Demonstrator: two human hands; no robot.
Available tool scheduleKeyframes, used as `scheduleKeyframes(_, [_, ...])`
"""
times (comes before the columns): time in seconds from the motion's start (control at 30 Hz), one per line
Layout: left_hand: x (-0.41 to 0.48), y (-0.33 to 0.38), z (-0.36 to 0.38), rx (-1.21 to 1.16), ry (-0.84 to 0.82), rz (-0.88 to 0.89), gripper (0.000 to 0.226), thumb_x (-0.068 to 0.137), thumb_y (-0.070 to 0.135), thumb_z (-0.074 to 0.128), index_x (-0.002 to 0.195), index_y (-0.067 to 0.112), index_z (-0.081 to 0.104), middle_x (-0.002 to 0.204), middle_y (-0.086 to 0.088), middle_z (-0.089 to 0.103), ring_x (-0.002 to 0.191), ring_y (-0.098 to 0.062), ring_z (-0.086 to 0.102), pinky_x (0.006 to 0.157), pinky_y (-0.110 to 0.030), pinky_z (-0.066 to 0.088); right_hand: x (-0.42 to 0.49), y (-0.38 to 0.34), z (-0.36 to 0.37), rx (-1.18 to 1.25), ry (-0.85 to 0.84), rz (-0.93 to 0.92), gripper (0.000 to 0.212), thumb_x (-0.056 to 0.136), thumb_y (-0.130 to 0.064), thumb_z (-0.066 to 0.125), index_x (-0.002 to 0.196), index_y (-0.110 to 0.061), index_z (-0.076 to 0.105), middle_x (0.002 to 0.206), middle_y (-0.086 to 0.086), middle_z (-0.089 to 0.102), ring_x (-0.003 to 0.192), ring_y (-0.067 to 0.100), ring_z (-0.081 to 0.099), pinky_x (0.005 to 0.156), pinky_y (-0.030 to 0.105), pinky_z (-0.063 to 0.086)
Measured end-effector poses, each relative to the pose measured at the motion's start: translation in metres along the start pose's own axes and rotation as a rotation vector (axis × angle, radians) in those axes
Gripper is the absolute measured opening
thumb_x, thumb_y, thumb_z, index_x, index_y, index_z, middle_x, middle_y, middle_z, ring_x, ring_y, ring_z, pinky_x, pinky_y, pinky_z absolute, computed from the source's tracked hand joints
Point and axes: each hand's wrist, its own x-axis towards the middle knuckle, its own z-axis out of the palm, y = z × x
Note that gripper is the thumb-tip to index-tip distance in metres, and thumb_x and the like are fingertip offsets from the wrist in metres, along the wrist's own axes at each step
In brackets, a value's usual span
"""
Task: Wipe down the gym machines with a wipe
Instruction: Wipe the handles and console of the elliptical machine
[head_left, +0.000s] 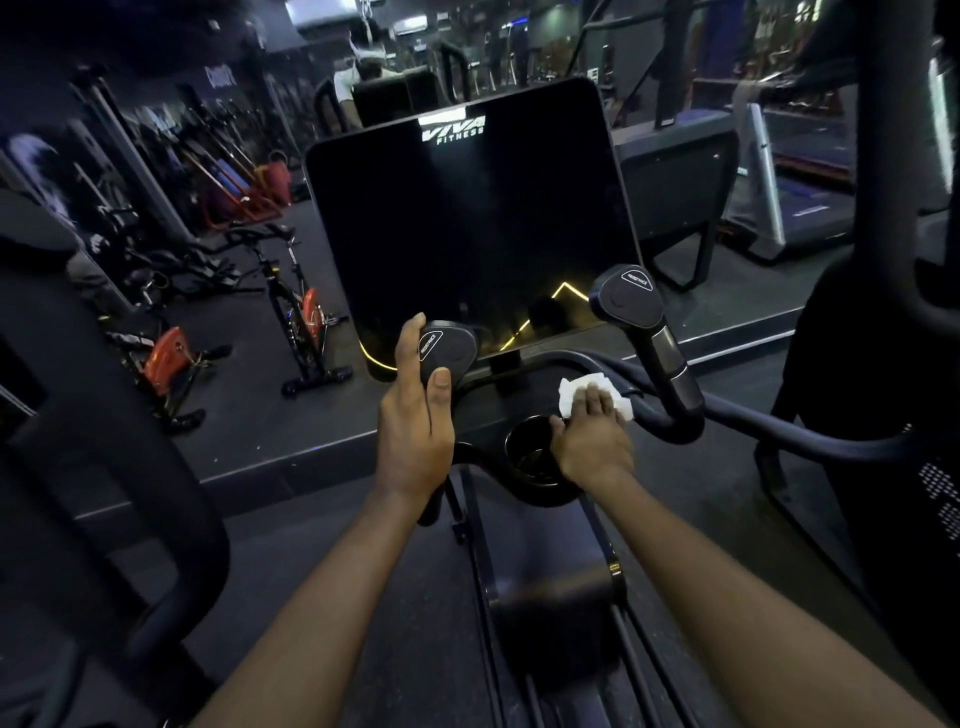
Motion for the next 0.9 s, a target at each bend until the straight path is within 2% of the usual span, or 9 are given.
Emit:
scheduleKeyframes(0.1, [0.001, -0.002, 0.0, -0.011, 0.005, -0.001, 0.05, 0.109, 0.024, 0.036, 0.158, 0.015, 0.025, 0.098, 0.015, 0.061, 0.068, -0.009, 0.055, 0.066, -0.019, 0.046, -0.043, 0.001, 0.003, 0.058, 0.025, 0.014, 0.07, 0.106, -0.04, 0.037, 0.16, -0.004, 0.012, 0.169, 0.014, 0.008, 0.153, 0.032, 0.018, 0.124, 0.042, 0.02])
scheduleKeyframes(0.17, [0.0, -0.002, 0.0, -0.009, -0.002, -0.013, 0.05, 0.109, 0.026, 0.036, 0.158, 0.017, 0.025, 0.09, 0.006, 0.061, 0.064, -0.014, 0.054, 0.062, -0.029, 0.049, -0.068, 0.005, 0.004, 0.044, 0.022, -0.001, 0.069, 0.106, -0.042, 0.036, 0.161, -0.007, 0.011, 0.169, 0.012, 0.009, 0.151, 0.032, 0.025, 0.12, 0.04, 0.026])
scheduleKeyframes(0.23, [-0.001, -0.002, 0.0, 0.007, 0.003, -0.018, 0.051, 0.109, 0.028, 0.035, 0.158, 0.017, 0.025, 0.08, 0.006, 0.056, 0.058, -0.015, 0.051, 0.057, -0.033, 0.047, -0.067, 0.008, 0.003, 0.11, 0.008, -0.039, 0.067, 0.107, -0.039, 0.038, 0.161, -0.007, 0.014, 0.169, 0.011, 0.01, 0.149, 0.033, 0.03, 0.116, 0.041, 0.032])
scheduleKeyframes(0.4, [-0.002, 0.005, 0.0, 0.016, 0.036, -0.03, 0.049, 0.11, 0.025, 0.036, 0.158, 0.019, 0.027, 0.088, 0.004, 0.05, 0.067, -0.02, 0.054, 0.066, -0.037, 0.053, -0.034, -0.002, 0.0, 0.6, 0.052, 0.131, 0.064, 0.104, -0.023, 0.052, 0.16, -0.008, 0.022, 0.166, 0.016, 0.021, 0.15, 0.034, 0.026, 0.119, 0.034, 0.022])
scheduleKeyframes(0.5, [-0.001, 0.003, 0.002, 0.027, 0.039, -0.053, 0.048, 0.11, 0.026, 0.035, 0.158, 0.023, 0.026, 0.073, 0.002, 0.05, 0.056, -0.014, 0.046, 0.057, -0.037, 0.049, -0.055, -0.011, 0.009, 0.885, 0.117, 0.337, 0.062, 0.104, -0.033, 0.053, 0.158, -0.018, 0.029, 0.153, 0.017, 0.045, 0.14, 0.038, 0.043, 0.113, 0.04, 0.035])
scheduleKeyframes(0.63, [-0.002, 0.002, 0.002, 0.026, 0.05, -0.051, 0.049, 0.11, 0.026, 0.035, 0.158, 0.024, 0.025, 0.067, 0.012, 0.045, 0.05, -0.009, 0.042, 0.05, -0.024, 0.04, -0.084, -0.014, 0.035, 1.153, 0.16, 0.485, 0.062, 0.101, -0.042, 0.055, 0.157, -0.022, 0.035, 0.151, 0.012, 0.049, 0.139, 0.031, 0.046, 0.116, 0.041, 0.036])
scheduleKeyframes(0.77, [-0.001, 0.001, 0.001, 0.01, 0.025, -0.049, 0.049, 0.11, 0.025, 0.035, 0.158, 0.022, 0.025, 0.078, 0.013, 0.052, 0.055, -0.017, 0.047, 0.054, -0.034, 0.045, -0.061, -0.012, 0.034, 1.432, 0.094, 0.464, 0.068, 0.094, -0.063, 0.048, 0.154, -0.031, 0.038, 0.152, 0.0, 0.049, 0.14, 0.023, 0.045, 0.118, 0.046, 0.035])
scheduleKeyframes(0.83, [-0.001, 0.0, 0.0, -0.004, 0.013, -0.042, 0.049, 0.11, 0.024, 0.036, 0.158, 0.02, 0.026, 0.087, 0.013, 0.056, 0.059, -0.019, 0.051, 0.056, -0.031, 0.047, -0.053, -0.012, 0.033, 1.403, 0.106, 0.465, 0.06, 0.098, -0.058, 0.048, 0.15, -0.028, 0.045, 0.147, 0.003, 0.054, 0.137, 0.025, 0.049, 0.116, 0.047, 0.038])
scheduleKeyframes(0.9, [-0.002, 0.0, 0.0, -0.014, 0.013, -0.033, 0.05, 0.11, 0.026, 0.035, 0.158, 0.018, 0.026, 0.082, 0.001, 0.057, 0.054, -0.013, 0.047, 0.052, -0.023, 0.041, -0.068, -0.015, 0.033, 1.238, 0.207, 0.47, 0.051, 0.104, -0.046, 0.047, 0.146, -0.016, 0.052, 0.141, 0.01, 0.06, 0.133, 0.029, 0.053, 0.112, 0.037, 0.041])
